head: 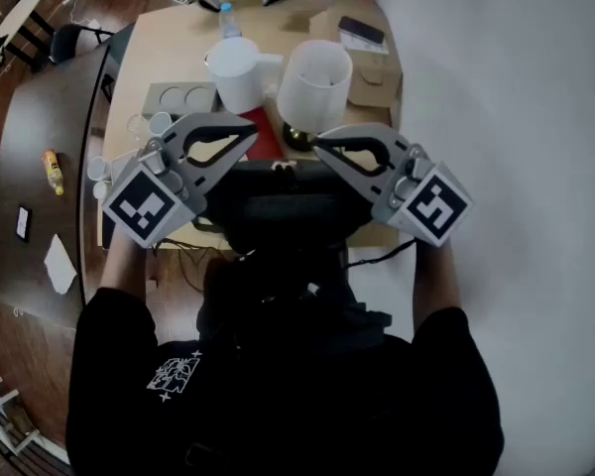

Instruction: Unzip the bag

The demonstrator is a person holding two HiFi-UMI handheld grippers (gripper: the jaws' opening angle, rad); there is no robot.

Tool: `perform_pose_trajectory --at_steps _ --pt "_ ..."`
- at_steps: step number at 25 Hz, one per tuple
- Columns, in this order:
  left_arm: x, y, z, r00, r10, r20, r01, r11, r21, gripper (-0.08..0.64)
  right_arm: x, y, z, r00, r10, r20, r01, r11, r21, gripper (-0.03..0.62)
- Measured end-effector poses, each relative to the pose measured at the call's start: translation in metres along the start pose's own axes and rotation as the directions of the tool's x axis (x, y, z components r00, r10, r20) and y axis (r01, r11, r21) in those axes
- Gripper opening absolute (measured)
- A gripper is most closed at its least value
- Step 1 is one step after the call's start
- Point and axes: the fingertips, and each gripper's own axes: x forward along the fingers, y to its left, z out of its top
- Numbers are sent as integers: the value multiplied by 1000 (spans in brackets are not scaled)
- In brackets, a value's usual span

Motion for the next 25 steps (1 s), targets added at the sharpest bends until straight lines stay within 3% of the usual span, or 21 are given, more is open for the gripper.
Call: perform_pose_trajectory --at_steps 3,5,9,11,15,17,19,21,25 --pt "-1 -3 14 997 -63 52 69 988 -137 -2 0 6 0 997 78 2 -78 995 55 23" --pt "-2 -10 19 984 -170 61 178 969 -174 -2 -1 9 0 985 168 21 -170 980 100 23" --pt "-1 -26 14 936 -353 0 350 927 -136 -2 -4 13 7 926 360 112 -375 910 176 23" --pt "1 -31 10 912 -411 -17 406 906 -124 -2 -4 14 7 902 413 126 -430 884 183 23" --pt "8 -35 5 896 -442 -42 438 895 -81 -2 1 20 -3 875 475 91 -484 857 177 25" --pt "11 -41 1 878 -474 -59 469 879 -86 -2 2 27 -6 853 516 77 -521 834 182 26" --pt "14 -48 -7 853 -514 -93 505 857 -99 -2 2 32 -9 826 560 56 -559 805 196 41" --pt "14 -55 -14 817 -562 -127 551 827 -113 5 4 36 -15 797 603 21 -593 777 209 115" --pt "11 -69 -24 715 -673 -188 652 740 -167 88 6 44 -22 732 681 -29 -658 718 228 146"
